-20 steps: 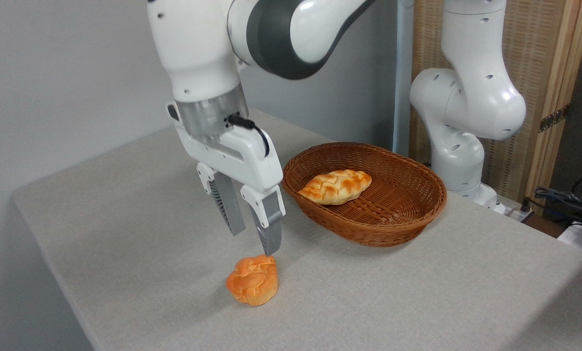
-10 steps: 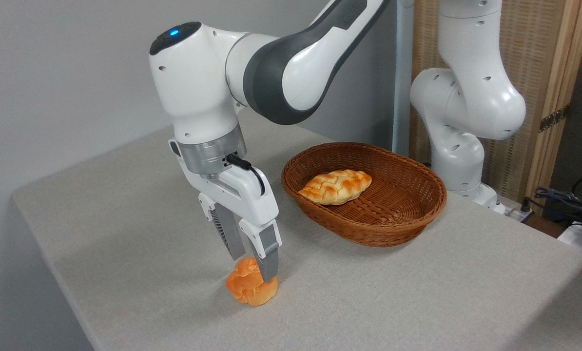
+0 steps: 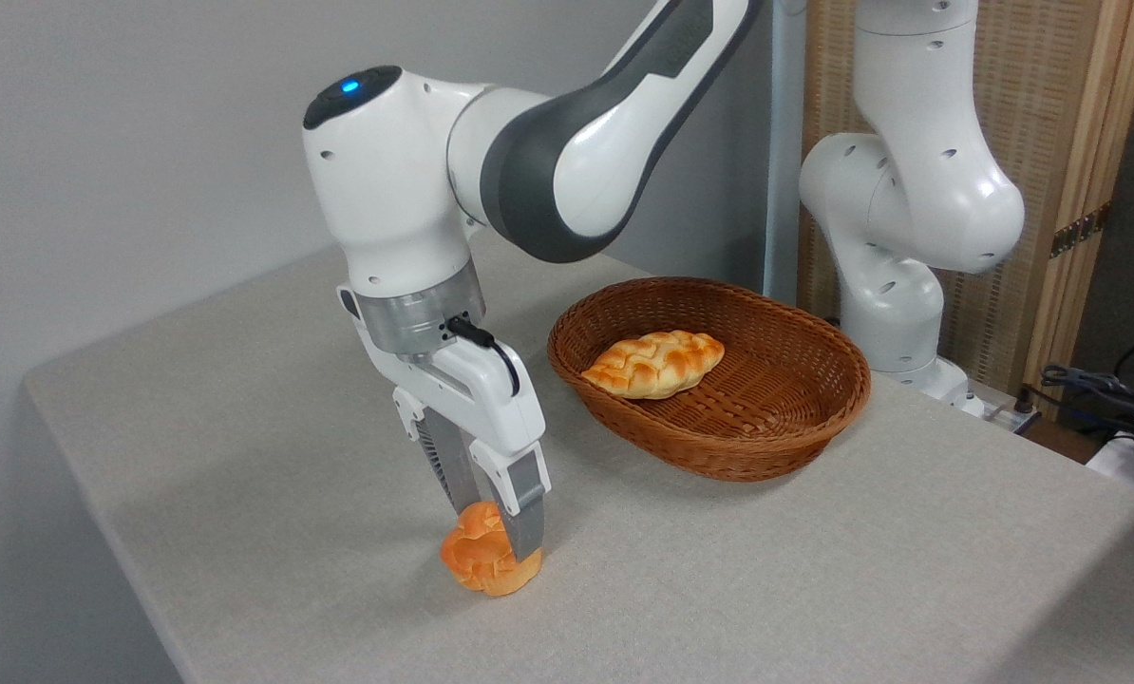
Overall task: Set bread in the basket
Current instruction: 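Close the gripper around the orange bun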
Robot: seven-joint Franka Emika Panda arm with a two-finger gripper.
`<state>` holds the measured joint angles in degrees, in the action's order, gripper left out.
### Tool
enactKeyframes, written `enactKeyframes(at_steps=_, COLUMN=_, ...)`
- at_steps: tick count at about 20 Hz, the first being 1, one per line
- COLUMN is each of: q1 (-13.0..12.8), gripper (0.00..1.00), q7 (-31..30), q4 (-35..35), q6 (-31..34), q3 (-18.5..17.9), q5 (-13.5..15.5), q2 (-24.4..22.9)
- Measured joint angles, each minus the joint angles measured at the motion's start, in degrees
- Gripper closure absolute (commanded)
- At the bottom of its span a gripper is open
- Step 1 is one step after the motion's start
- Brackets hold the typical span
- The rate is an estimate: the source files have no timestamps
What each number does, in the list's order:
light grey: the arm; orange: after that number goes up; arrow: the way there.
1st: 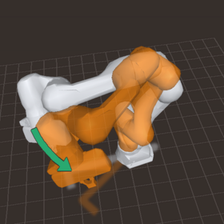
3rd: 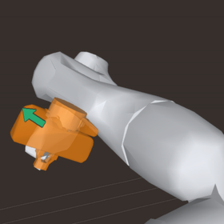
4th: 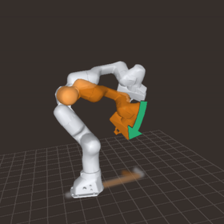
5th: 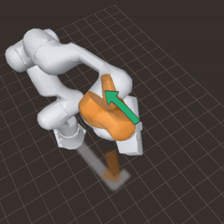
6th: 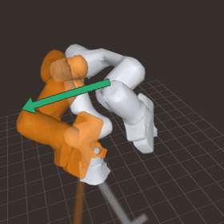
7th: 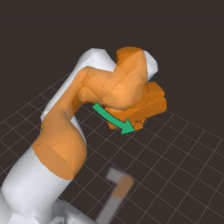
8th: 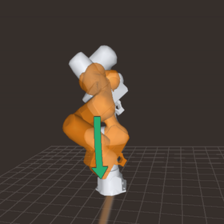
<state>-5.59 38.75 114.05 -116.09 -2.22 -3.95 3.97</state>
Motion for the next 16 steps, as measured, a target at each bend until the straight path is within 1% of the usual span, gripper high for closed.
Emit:
enactKeyframes(at_steps=5, q1=-0.01, gripper=0.0, q7=0.0, q4=1.65, q6=-2.26, q3=0.01, q5=0.0, q2=0.0)
enactKeyframes(at_steps=6, q1=-0.02, gripper=0.1, q7=0.0, q4=1.66, q6=-2.27, q3=0.01, q5=0.0, q2=0.0)
enactKeyframes(at_steps=7, q1=-0.02, gripper=0.27, q7=0.0, q4=1.66, q6=-2.27, q3=0.01, q5=0.0, q2=-0.01)
enactKeyframes(at_steps=8, q1=-0.02, gripper=0.46, q7=0.0, q4=1.65, q6=-2.27, q3=0.01, q5=0.0, q2=-0.02)
enactKeyframes(at_steps=9, q1=-0.02, gripper=0.59, q7=0.0, q4=1.66, q6=-2.27, q3=0.01, q5=0.0, q2=-0.02)
enactKeyframes(at_steps=10, q1=-0.02, gripper=0.67, q7=0.0, q4=1.66, q6=-2.28, q3=0.02, q5=0.0, q2=-0.02)
enactKeyframes(at_steps=12, q1=-0.02, gripper=0.74, q7=0.0, q4=1.66, q6=-2.3, q3=0.04, q5=0.0, q2=-0.02)
enactKeyframes(at_steps=16, q1=-0.02, gripper=0.74, q7=0.0, q4=1.66, q6=-2.31, q3=0.07, q5=0.0, q2=-0.03)
